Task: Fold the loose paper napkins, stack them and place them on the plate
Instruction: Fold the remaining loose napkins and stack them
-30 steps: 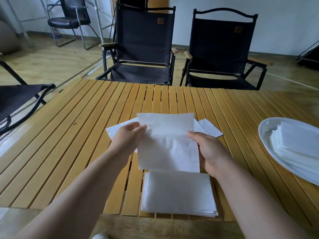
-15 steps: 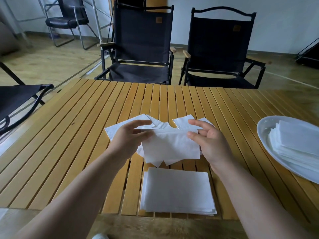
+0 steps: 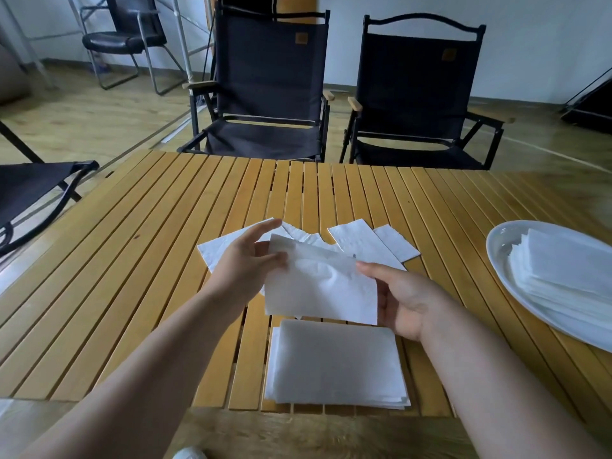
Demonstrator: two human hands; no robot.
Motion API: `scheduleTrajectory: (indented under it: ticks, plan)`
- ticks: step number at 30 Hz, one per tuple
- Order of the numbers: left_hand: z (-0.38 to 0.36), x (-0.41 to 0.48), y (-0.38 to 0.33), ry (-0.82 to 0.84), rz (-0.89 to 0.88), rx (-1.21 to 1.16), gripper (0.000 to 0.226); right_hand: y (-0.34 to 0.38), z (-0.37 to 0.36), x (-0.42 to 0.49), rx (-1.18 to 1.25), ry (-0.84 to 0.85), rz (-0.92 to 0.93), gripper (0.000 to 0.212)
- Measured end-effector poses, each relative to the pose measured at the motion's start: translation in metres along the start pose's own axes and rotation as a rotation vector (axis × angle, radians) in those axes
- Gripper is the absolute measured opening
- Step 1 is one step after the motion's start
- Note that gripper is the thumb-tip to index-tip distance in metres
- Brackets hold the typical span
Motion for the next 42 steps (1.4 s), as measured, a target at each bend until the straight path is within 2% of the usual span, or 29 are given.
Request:
scheduleTrajectory:
  ticks: [3, 7, 10, 12, 15, 18, 23, 28, 32, 33, 35, 37, 40, 42]
  plan:
    - [0.000, 0.000, 0.001, -0.003, 0.025, -0.007, 0.059, -0.001, 0.002, -0.003, 0.039, 0.065, -0.058, 0.016]
    - [0.000, 0.002, 0.004, 0.019, 0.160, -0.086, 0.061, 0.004, 0.003, -0.007, 0.079, 0.078, 0.020, 0.021]
    - [-0.003, 0.000, 0.006, 0.075, 0.354, -0.245, 0.045, 0.008, 0.005, -0.008, 0.148, 0.112, 0.096, 0.011]
    - [-0.004, -0.001, 0.007, 0.145, 0.436, -0.276, 0.029, 0.010, 0.006, -0.010, 0.157, 0.131, 0.115, 0.014]
    - [-0.006, -0.004, 0.006, 0.224, 0.504, -0.266, 0.020, 0.010, 0.008, -0.009, 0.146, 0.137, 0.126, 0.026]
    - [-0.009, -0.004, 0.007, 0.250, 0.527, -0.227, 0.016, 0.012, 0.011, -0.009, 0.152, 0.140, 0.128, 0.029]
    - [-0.010, -0.002, 0.010, 0.253, 0.563, -0.207, 0.031, 0.013, 0.012, -0.011, 0.159, 0.148, 0.126, 0.030]
    - [-0.013, -0.003, 0.004, 0.200, 0.413, -0.288, 0.007, 0.013, 0.013, -0.013, 0.092, 0.157, 0.159, 0.029]
    - [-0.004, -0.003, -0.006, 0.290, 0.180, -0.332, 0.022, 0.021, 0.018, -0.020, 0.039, 0.170, 0.315, 0.025]
    - [-0.001, -0.003, -0.008, 0.309, 0.123, -0.284, 0.025, 0.023, 0.022, -0.023, -0.038, 0.166, 0.379, 0.029]
    - [0.003, -0.005, -0.008, 0.316, 0.004, -0.103, 0.030, 0.025, 0.030, -0.028, -0.383, 0.104, 0.527, 0.044]
    - [0.002, -0.009, -0.009, 0.306, -0.091, 0.092, 0.040, 0.025, 0.036, -0.031, -0.691, 0.048, 0.599, 0.053]
    - [0.001, -0.013, -0.008, 0.280, -0.139, 0.187, 0.048, 0.022, 0.038, -0.031, -0.719, 0.048, 0.595, 0.042]
    - [-0.001, -0.013, -0.007, 0.253, -0.154, 0.184, 0.040, 0.020, 0.037, -0.028, -0.684, 0.017, 0.629, 0.030]
Point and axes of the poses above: each hand's wrist, its own x-axis towards the middle knuckle, its own z-axis out of the back of the hand, y = z × x, the point moved 2 cm from there along x, towards the middle knuckle, and after that the axes turned 2 degrees about x, right-handed, at the moved point
